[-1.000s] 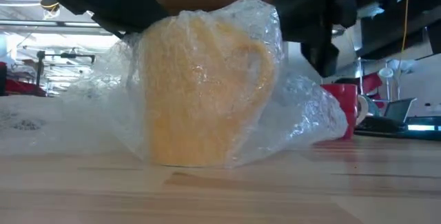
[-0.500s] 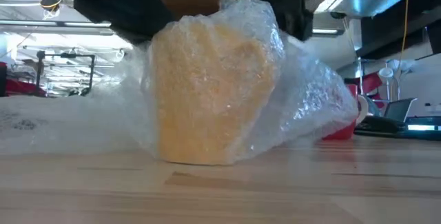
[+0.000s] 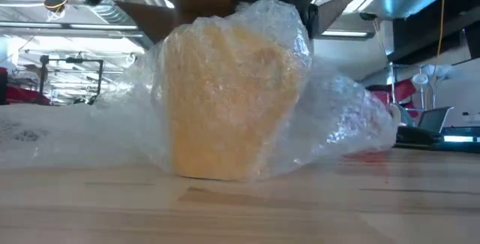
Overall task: Wrap mug
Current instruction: Wrap the yellow mug using the bubble wrap
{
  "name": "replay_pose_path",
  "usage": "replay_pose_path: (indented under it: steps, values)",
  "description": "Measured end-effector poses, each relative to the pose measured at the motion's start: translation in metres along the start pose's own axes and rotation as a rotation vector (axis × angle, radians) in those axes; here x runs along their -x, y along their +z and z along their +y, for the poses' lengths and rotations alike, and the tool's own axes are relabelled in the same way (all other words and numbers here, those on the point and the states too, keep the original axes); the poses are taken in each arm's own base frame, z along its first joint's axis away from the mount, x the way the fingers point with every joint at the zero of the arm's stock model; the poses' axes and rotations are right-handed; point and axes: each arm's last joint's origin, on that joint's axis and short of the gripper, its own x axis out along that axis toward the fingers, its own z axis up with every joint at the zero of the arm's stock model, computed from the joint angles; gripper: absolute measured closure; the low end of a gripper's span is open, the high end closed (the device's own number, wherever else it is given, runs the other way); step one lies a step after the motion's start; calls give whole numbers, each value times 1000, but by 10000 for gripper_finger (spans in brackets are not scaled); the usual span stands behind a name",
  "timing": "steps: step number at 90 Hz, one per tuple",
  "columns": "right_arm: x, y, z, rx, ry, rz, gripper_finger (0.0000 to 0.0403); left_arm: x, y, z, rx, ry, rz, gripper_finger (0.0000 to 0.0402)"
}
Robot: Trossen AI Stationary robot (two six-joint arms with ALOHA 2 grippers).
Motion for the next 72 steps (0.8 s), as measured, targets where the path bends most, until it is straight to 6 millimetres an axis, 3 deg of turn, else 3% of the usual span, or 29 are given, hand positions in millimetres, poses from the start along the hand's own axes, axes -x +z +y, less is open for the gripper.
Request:
replay_pose_path:
  steps: [16, 31, 72]
  values:
    - [-2, 3, -3, -15, 21, 16, 403, -11, -29, 5, 102, 29, 55, 402]
    - [-9, 12, -2, -19, 49, 37, 403, -22, -41, 3, 157, -48, 5, 402]
    - [-68, 18, 0, 45, -37, 346, 403, -33, -48, 2, 178, -63, 10, 402]
